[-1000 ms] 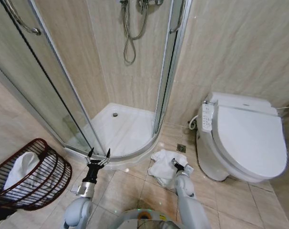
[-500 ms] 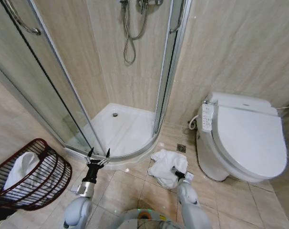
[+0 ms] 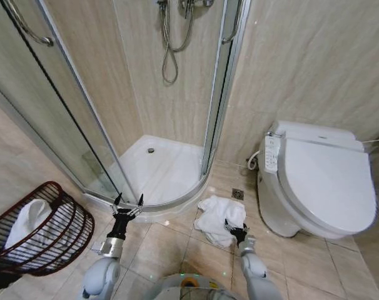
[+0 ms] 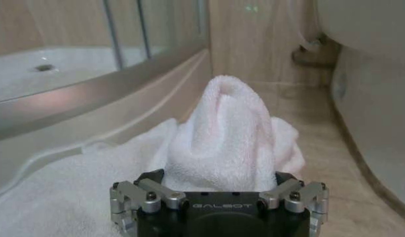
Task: Discard the used towel into the hamper.
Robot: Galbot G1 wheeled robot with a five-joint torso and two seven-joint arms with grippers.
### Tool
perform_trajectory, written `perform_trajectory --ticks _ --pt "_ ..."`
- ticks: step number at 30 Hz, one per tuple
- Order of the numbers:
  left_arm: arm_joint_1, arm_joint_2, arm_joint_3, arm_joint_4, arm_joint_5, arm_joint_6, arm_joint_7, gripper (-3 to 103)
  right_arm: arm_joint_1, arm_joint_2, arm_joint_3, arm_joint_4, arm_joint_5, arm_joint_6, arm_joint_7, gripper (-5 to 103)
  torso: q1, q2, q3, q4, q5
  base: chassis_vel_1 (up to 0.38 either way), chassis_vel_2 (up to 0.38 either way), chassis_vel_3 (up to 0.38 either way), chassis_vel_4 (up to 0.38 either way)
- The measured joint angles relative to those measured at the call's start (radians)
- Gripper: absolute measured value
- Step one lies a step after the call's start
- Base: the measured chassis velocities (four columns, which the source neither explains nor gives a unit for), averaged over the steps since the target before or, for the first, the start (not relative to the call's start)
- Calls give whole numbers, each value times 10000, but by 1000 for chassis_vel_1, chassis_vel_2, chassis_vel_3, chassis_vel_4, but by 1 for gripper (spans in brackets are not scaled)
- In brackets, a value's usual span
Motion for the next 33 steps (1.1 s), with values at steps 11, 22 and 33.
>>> perform_trajectory --ticks 11,22,33 --pt "-8 9 -27 22 -43 -35 -10 100 50 32 11 -35 77 110 -127 74 0 0 0 0 0 0 0 0 0" --pt "4 3 -37 25 -75 -57 -14 100 -7 38 25 155 261 -54 391 30 0 0 0 0 0 0 0 0 0" --pt "11 0 -37 -55 -67 -57 -15 100 -347 -18 441 768 -395 280 -71 5 0 0 0 0 0 0 0 0 0"
